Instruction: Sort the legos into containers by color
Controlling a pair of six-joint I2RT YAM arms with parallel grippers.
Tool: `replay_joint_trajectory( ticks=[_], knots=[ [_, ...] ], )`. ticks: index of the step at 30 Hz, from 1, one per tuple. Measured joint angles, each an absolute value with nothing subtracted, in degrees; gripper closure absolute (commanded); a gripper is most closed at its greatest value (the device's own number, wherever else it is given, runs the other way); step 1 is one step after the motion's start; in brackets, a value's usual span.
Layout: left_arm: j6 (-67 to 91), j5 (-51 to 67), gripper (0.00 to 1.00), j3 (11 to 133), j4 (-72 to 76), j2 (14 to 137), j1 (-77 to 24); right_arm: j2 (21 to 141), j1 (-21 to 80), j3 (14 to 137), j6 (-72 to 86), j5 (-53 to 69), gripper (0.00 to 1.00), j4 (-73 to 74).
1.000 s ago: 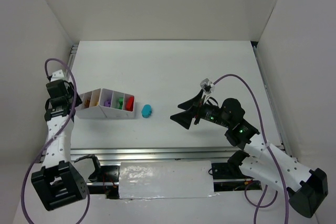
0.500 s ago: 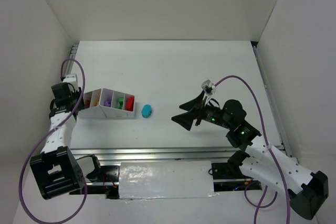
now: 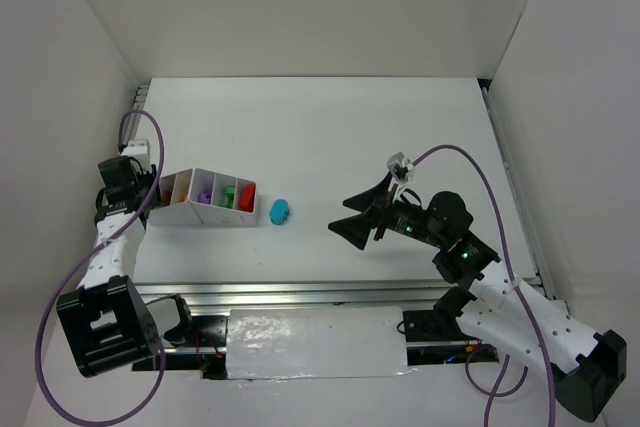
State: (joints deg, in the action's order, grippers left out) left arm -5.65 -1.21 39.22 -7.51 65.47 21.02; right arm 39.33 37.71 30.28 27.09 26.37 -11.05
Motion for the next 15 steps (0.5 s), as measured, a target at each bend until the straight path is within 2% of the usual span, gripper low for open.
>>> replay_joint_trajectory(
  ticks=[15],
  knots=[
    [-5.7, -2.2, 0.95, 39.2, -7.9, 61.8, 21.4, 40.3, 37.7, 30.3, 27.1, 26.9, 0.0, -11.1]
  ],
)
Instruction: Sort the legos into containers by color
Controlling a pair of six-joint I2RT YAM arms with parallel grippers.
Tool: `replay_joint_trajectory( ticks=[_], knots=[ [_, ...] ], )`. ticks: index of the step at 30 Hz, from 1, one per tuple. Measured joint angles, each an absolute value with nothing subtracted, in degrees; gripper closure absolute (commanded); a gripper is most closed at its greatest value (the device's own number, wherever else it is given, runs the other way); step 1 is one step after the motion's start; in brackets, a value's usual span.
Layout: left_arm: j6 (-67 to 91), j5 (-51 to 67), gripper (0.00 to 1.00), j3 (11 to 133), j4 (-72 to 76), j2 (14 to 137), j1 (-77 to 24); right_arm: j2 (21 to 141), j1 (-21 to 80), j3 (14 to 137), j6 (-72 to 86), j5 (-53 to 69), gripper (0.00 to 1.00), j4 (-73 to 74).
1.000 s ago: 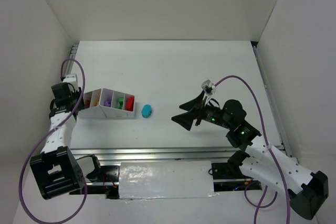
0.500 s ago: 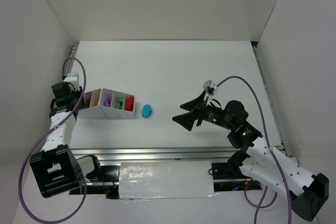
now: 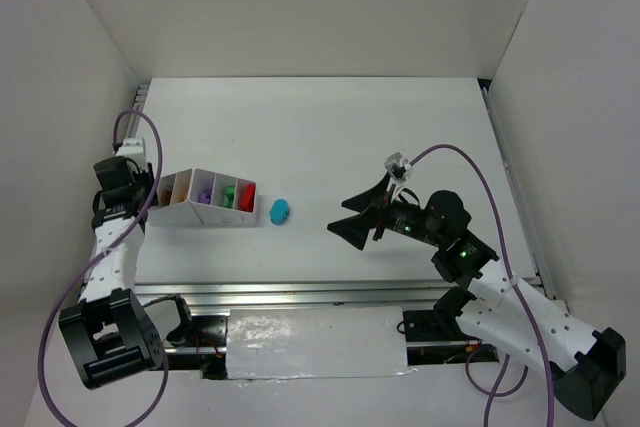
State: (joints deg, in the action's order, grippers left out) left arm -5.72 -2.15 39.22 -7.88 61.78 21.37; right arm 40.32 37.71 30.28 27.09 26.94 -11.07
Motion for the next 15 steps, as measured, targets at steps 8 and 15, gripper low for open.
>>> replay_joint_trajectory(
  ticks=[8, 15],
  knots=[
    [-5.8, -2.2, 0.82, 39.2, -9.1, 64.0, 21.4, 40.2, 37.7, 30.3, 26.9, 27.0, 0.0, -11.1],
    [-5.6, -3.6, 0.71, 39.2, -8.9, 63.9, 21.3, 40.2, 37.7, 30.2, 26.9, 27.2, 0.0, -11.1]
  ],
)
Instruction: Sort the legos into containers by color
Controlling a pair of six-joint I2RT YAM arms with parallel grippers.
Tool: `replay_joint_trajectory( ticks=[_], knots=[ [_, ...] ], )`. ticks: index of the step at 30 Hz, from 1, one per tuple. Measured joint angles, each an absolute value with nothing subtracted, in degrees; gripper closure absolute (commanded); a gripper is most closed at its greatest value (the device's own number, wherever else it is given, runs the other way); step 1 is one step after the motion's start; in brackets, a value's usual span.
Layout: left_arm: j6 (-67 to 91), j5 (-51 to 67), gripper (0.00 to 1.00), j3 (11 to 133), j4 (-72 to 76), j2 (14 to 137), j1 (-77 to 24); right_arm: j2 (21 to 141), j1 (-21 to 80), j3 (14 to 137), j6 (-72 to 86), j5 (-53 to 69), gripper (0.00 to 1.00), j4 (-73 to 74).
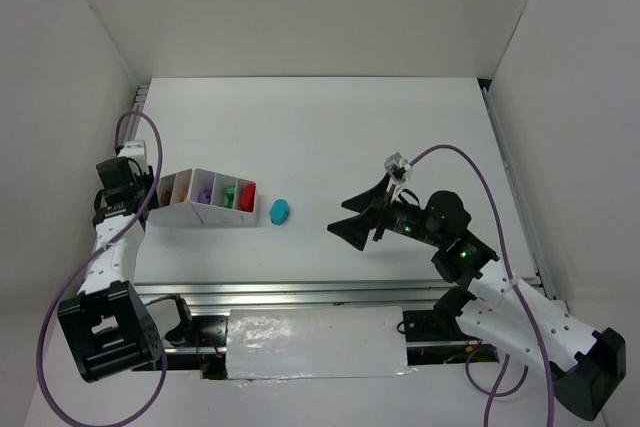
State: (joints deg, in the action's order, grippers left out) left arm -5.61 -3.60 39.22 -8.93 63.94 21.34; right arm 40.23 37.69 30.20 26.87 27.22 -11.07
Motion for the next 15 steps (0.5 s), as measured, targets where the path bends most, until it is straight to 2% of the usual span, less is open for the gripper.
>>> replay_joint_trajectory(
  ticks=[6, 15],
  knots=[
    [-5.3, -4.5, 0.61, 39.1, -8.8, 63.9, 21.3, 40.2, 37.7, 29.5, 26.7, 27.2, 0.0, -11.0],
    [-4.3, -3.8, 0.55, 38.7, -8.4, 63.9, 21.4, 40.1, 37.7, 29.5, 26.5, 27.2, 0.0, -11.0]
  ],
)
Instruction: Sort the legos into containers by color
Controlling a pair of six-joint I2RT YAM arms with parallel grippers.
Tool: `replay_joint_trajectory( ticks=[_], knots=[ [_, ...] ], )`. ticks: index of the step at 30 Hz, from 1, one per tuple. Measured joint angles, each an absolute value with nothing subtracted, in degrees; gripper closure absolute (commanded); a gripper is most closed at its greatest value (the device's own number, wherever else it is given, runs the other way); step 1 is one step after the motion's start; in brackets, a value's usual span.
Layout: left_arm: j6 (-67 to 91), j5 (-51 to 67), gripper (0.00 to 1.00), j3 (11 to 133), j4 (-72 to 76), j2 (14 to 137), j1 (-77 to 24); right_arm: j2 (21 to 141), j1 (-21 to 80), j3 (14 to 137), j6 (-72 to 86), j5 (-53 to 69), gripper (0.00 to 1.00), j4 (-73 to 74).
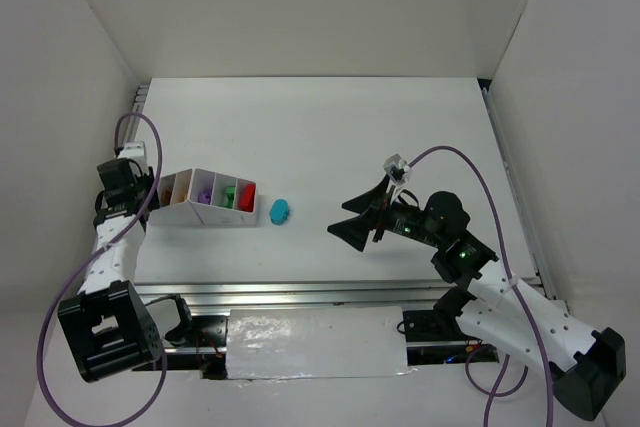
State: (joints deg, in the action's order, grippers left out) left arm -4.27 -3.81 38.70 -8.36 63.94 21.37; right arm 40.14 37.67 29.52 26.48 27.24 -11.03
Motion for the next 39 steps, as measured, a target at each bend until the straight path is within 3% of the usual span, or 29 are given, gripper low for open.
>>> replay_joint_trajectory(
  ticks=[8, 10, 23, 25, 27, 33, 39],
  knots=[
    [-4.1, -3.3, 0.49, 38.0, -8.1, 63.8, 21.4, 40.1, 37.7, 29.5, 26.5, 27.3, 0.0, -11.0],
    [-4.1, -3.4, 0.39, 38.0, -8.1, 63.7, 21.4, 40.1, 37.7, 29.5, 26.5, 27.3, 0.0, -11.0],
    [-3.3, -2.7, 0.38, 38.0, -7.6, 61.9, 21.6, 40.2, 37.6, 29.5, 26.5, 27.8, 0.0, -11.1],
    [-2.5, -2.8, 0.24, 38.0, -7.7, 60.1, 21.6, 40.4, 37.6, 29.5, 26.5, 27.8, 0.0, -11.1],
    [-0.1, -3.2, 0.01, 38.0, -7.8, 56.5, 21.6, 40.8, 37.6, 29.5, 26.5, 27.2, 0.0, -11.0],
    [15.4, -3.6, 0.0, 42.9, -9.0, 44.1, 21.5, 50.1, 37.6, 32.9, 28.0, 18.7, 0.0, -6.0],
    [23.1, 7.0, 0.0, 48.2, -13.1, 36.2, 18.1, 66.9, 37.6, 41.4, 34.6, 4.4, 0.0, 3.6]
  ],
)
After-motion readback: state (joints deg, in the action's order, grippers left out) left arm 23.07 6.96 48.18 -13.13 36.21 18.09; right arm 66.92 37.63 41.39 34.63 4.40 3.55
